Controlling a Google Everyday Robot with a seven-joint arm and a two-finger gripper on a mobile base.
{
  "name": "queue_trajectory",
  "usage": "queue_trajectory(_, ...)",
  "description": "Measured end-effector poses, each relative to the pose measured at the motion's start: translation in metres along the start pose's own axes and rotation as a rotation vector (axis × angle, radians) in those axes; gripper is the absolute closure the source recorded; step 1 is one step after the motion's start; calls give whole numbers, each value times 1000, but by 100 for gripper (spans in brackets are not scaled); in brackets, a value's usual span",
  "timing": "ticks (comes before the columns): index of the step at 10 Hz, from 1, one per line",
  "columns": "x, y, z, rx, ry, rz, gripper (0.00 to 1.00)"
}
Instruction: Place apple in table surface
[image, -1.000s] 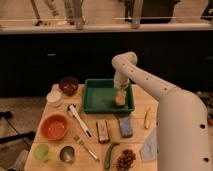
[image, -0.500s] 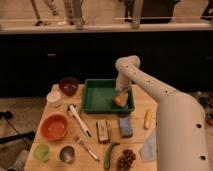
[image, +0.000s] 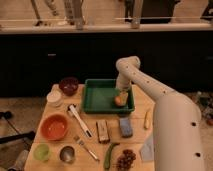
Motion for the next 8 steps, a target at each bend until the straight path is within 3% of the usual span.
queue_trajectory(3,-3,-6,11,-5,-1,-14,20)
queue_trajectory(4,-4,-4,18,-28,5,-25,25)
queue_trajectory(7,-8,0,27,-62,15,-41,51)
queue_trajectory(8,-6,2,27,-70,21,-41,64)
